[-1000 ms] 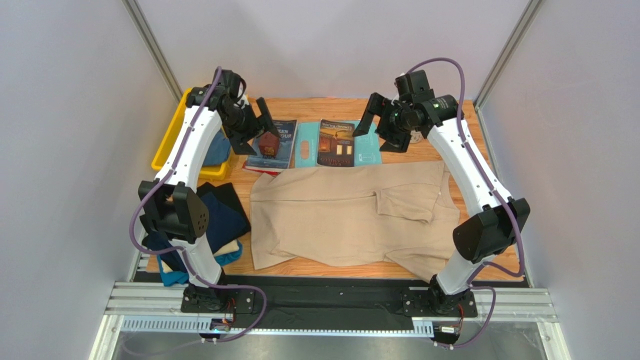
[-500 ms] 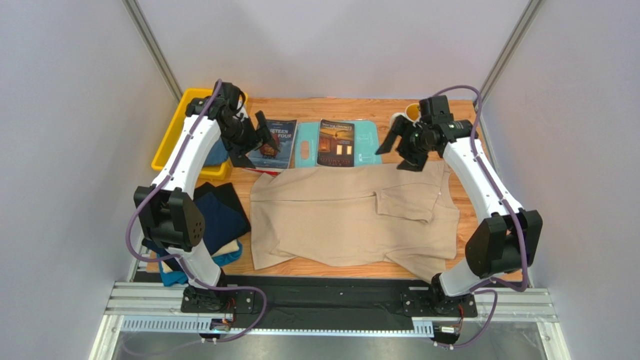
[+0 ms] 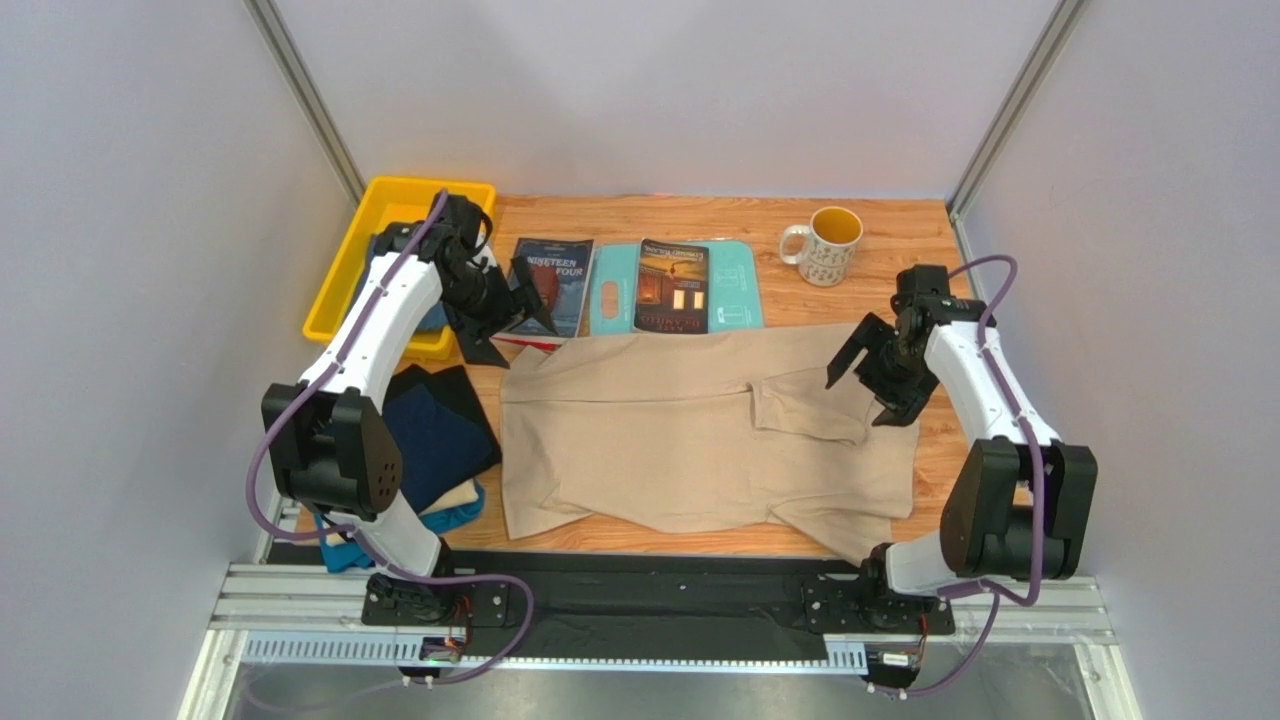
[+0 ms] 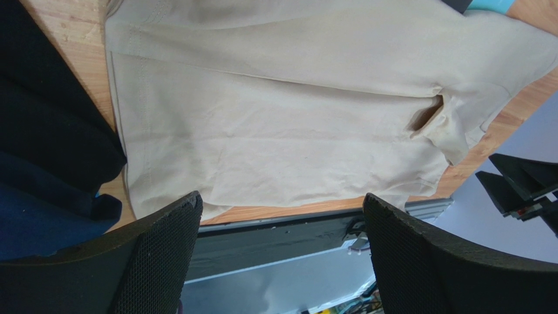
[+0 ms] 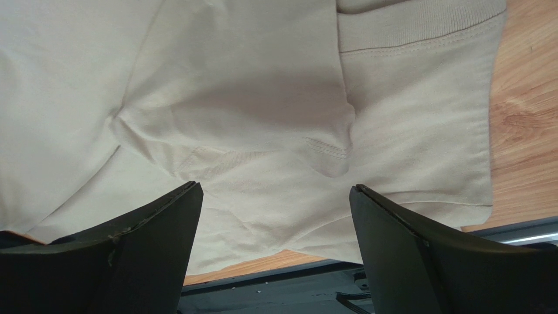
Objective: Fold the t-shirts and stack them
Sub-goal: Fold the tshirt
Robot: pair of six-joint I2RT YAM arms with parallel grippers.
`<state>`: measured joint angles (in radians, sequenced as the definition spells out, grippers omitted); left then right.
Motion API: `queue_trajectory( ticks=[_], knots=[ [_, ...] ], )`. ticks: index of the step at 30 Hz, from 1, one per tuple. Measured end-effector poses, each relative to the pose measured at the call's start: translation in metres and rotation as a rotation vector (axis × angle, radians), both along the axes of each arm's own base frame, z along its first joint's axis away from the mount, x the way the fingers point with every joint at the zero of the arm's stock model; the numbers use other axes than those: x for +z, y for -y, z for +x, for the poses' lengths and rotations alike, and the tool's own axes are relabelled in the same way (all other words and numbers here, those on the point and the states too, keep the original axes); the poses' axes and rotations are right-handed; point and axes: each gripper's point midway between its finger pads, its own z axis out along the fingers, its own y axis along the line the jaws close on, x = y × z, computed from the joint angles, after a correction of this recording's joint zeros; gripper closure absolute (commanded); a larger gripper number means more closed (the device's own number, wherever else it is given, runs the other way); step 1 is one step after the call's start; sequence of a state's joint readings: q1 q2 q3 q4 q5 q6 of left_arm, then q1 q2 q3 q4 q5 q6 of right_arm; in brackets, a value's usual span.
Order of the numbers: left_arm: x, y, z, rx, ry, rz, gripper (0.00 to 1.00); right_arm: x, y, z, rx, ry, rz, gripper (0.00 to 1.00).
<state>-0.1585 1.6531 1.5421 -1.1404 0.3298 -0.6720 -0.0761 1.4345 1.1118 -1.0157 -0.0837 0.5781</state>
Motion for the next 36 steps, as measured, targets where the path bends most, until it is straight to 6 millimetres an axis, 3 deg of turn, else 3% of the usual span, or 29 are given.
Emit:
queue_trajectory(
  ticks=[7, 14, 20, 25, 26, 29, 30, 33, 36],
  knots=[
    [-0.003, -0.004, -0.012, 0.001, 0.001, 0.026, 0.03, -0.035, 0.014, -0.008, 0.002, -0.116, -0.049, 0.10],
    [0.006, -0.007, -0.011, 0.008, 0.042, 0.037, 0.04, -0.051, 0.037, -0.008, -0.054, -0.143, -0.043, 0.11],
    [0.005, -0.008, -0.009, 0.011, 0.047, 0.043, 0.04, -0.062, 0.034, -0.005, -0.045, -0.162, -0.019, 0.14],
    [0.003, -0.008, -0.007, 0.011, 0.042, 0.044, 0.04, -0.068, 0.029, 0.000, -0.038, -0.162, 0.013, 0.22],
    [0.002, -0.008, -0.006, 0.011, 0.039, 0.044, 0.04, -0.068, 0.028, 0.001, -0.038, -0.159, 0.017, 0.26],
    [-0.001, -0.008, -0.005, 0.011, 0.033, 0.047, 0.04, -0.067, 0.024, 0.005, -0.029, -0.142, 0.035, 0.49],
    [-0.001, -0.008, -0.004, 0.012, 0.034, 0.048, 0.04, -0.068, 0.023, 0.006, -0.030, -0.140, 0.040, 0.69],
    [0.003, -0.008, 0.000, 0.014, 0.049, 0.051, 0.04, -0.069, 0.018, 0.008, -0.023, -0.136, 0.057, 1.00],
    [0.005, -0.009, 0.004, 0.018, 0.065, 0.058, 0.04, -0.068, 0.015, 0.011, -0.019, -0.124, 0.067, 1.00]
  ],
)
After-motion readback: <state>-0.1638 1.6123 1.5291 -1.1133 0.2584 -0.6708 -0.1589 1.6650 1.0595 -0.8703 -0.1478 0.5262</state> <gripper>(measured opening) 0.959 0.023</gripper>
